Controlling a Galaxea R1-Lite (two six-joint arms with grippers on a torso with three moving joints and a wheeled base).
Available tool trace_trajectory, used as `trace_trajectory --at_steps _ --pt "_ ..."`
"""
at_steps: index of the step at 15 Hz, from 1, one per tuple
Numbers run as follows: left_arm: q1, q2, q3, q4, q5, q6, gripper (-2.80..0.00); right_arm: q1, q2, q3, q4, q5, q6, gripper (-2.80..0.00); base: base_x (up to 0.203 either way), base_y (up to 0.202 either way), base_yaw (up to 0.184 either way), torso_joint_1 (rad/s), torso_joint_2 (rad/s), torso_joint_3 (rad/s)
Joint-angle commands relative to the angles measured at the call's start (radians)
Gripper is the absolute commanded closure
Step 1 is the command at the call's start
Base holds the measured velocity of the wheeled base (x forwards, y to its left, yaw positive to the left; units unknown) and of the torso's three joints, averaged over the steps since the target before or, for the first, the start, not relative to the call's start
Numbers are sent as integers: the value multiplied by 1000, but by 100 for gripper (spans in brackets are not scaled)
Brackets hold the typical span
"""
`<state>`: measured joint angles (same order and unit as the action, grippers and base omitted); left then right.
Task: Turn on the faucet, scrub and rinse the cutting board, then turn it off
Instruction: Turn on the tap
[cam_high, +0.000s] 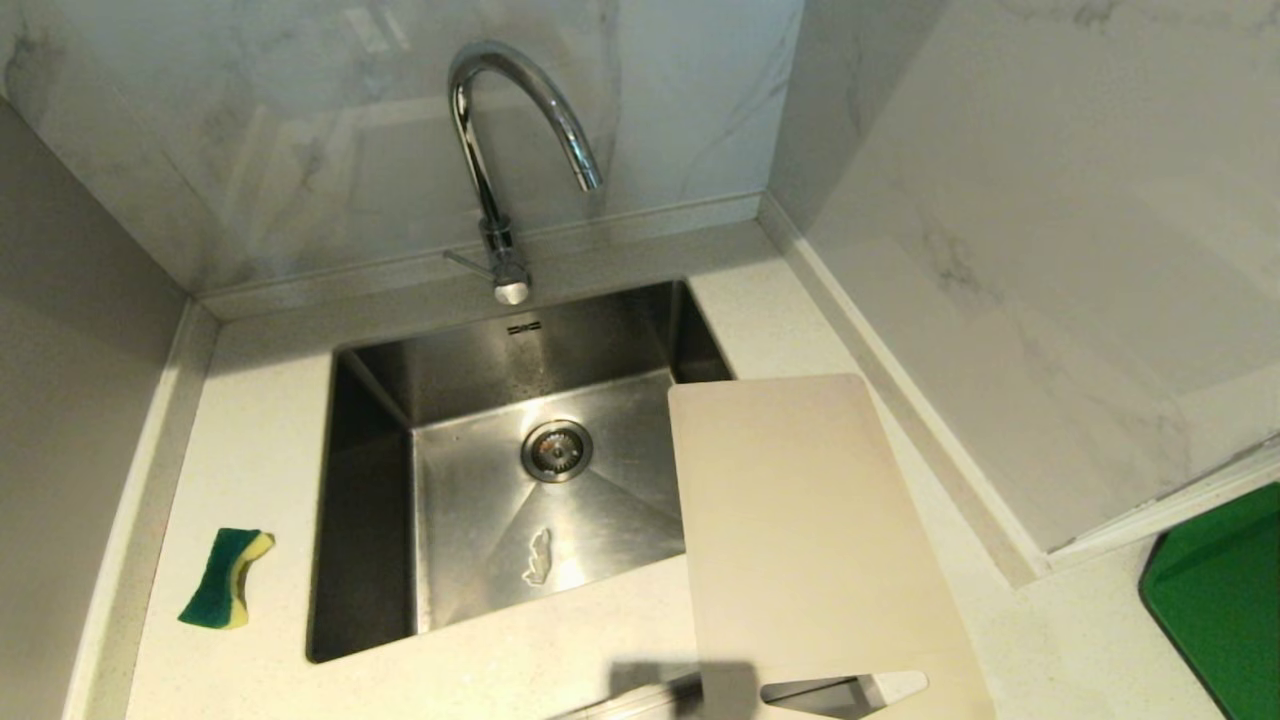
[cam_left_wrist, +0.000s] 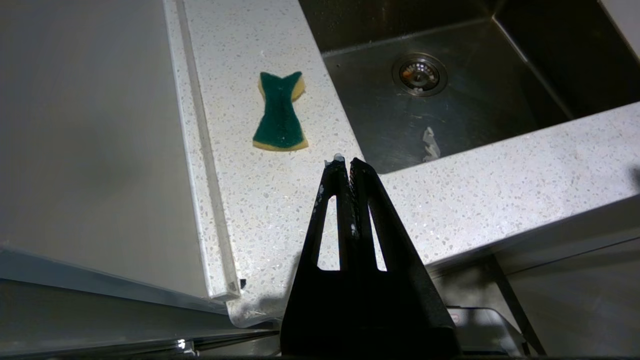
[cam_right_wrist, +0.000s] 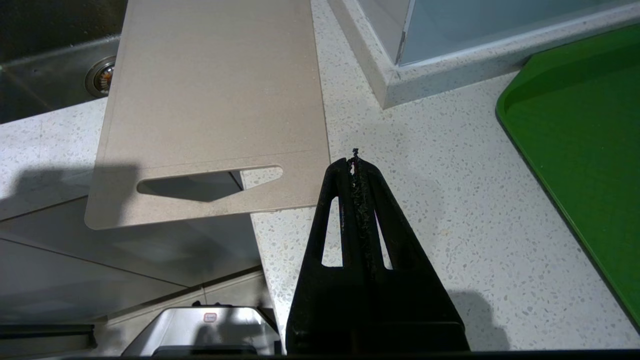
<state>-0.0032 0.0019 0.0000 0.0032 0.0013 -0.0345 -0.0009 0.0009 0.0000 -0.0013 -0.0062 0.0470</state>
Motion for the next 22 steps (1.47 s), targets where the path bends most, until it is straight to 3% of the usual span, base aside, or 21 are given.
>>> trace_trajectory --at_steps 1,22 --pt "0 1 3 0 0 1 0 1 1 0 0 0 1 0 0 0 0 0 0 0" --pt "-1 0 3 -3 0 16 0 0 1 0 0 0 1 0 0 0 0 0 0 0"
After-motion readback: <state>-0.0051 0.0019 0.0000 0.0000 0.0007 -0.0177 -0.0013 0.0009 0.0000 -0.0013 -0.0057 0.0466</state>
